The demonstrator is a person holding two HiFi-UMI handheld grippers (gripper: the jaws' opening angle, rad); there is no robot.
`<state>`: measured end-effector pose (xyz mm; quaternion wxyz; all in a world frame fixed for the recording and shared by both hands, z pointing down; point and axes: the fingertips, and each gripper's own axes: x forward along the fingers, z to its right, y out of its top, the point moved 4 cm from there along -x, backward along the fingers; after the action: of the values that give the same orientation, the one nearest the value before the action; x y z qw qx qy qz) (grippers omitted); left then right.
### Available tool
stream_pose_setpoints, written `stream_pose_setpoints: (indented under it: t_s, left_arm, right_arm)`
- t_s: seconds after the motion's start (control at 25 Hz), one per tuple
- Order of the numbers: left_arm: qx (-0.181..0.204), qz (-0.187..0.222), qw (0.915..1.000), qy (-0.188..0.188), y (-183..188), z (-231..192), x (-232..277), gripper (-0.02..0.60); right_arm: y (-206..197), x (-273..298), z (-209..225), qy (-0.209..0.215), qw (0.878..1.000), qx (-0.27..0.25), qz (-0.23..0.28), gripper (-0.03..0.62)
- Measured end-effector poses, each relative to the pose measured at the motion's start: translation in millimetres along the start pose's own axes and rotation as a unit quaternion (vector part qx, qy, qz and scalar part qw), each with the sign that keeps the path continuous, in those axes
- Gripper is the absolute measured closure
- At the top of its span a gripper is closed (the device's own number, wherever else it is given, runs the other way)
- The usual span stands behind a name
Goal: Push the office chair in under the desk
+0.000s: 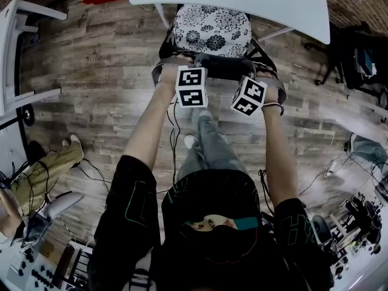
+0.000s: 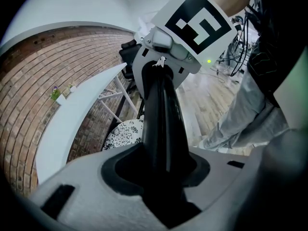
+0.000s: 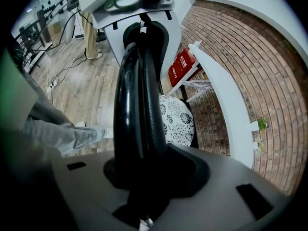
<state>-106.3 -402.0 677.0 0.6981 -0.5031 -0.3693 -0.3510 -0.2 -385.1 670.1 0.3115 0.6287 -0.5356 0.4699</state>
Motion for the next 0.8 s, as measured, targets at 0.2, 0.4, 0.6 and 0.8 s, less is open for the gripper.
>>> stream_pose_setpoints:
  t_s: [0.2,0.4,0.6,0.8]
  left_arm:
    - [0.002,0.002,1.0000,0.001,-1,-18,3,0.420]
    - [0.004,0.001,1.0000,0.001,-2,-39,6,0.422]
    - [0.005,0.001,1.0000,0.003,0,-58,12,0.422]
    - [0.005,0.000,1.0000,0.003,-4,-82,17,0.422]
  right_arm:
    - [1,5,18,-0.004,1.000,0.002,0.002,0.464]
    - [2,12,38,-0.009,1.000,0.001,0.003,0.467]
    - [-1,19,56,-0.012,1.000,0.001,0.006,0.470]
    - [2,29,79,-0.013,1.000,0.002,0.009,0.470]
